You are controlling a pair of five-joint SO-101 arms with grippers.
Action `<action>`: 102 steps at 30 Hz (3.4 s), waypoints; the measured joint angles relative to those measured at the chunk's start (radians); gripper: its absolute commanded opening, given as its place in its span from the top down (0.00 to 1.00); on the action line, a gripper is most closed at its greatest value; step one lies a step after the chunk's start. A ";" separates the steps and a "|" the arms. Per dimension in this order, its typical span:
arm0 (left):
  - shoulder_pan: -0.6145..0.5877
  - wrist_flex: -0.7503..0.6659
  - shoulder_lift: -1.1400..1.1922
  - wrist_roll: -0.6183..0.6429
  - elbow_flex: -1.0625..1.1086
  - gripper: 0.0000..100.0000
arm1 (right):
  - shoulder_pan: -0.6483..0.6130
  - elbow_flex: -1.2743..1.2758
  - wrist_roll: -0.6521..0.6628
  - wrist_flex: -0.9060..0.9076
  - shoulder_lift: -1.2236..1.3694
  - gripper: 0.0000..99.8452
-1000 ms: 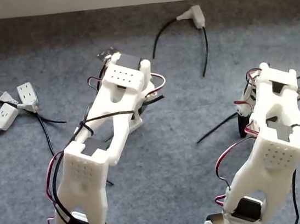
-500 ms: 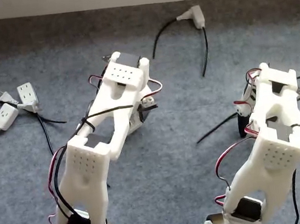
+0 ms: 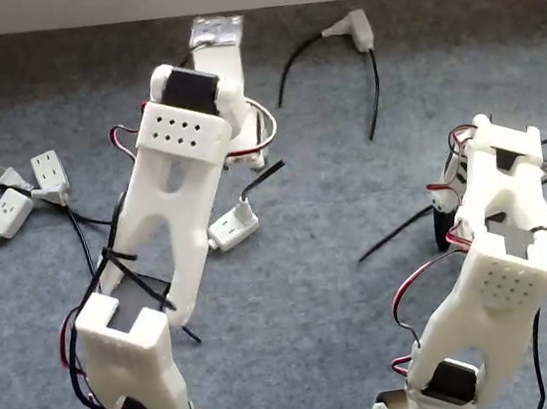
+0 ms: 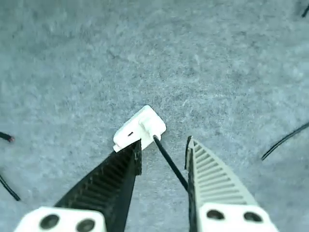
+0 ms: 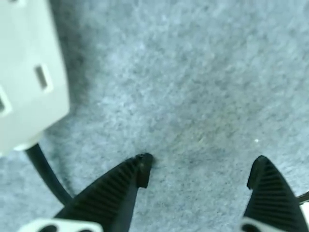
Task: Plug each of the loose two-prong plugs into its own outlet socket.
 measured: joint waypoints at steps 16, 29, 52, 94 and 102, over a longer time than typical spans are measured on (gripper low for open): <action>-0.077 -0.032 -0.017 -0.899 0.086 0.79 | 0.000 0.000 0.000 0.000 0.000 0.66; -0.399 -0.356 -0.017 -0.885 0.068 0.79 | -0.012 0.000 0.000 0.000 0.000 0.66; -0.135 -0.048 -0.017 -1.292 0.336 0.79 | -0.015 0.000 0.000 0.000 0.000 0.66; -0.080 -0.629 -0.025 -1.094 0.822 0.77 | -0.015 0.000 0.000 0.000 0.002 0.66; -0.069 -0.620 -0.023 -1.042 0.773 0.74 | -0.015 0.000 0.000 0.000 0.002 0.66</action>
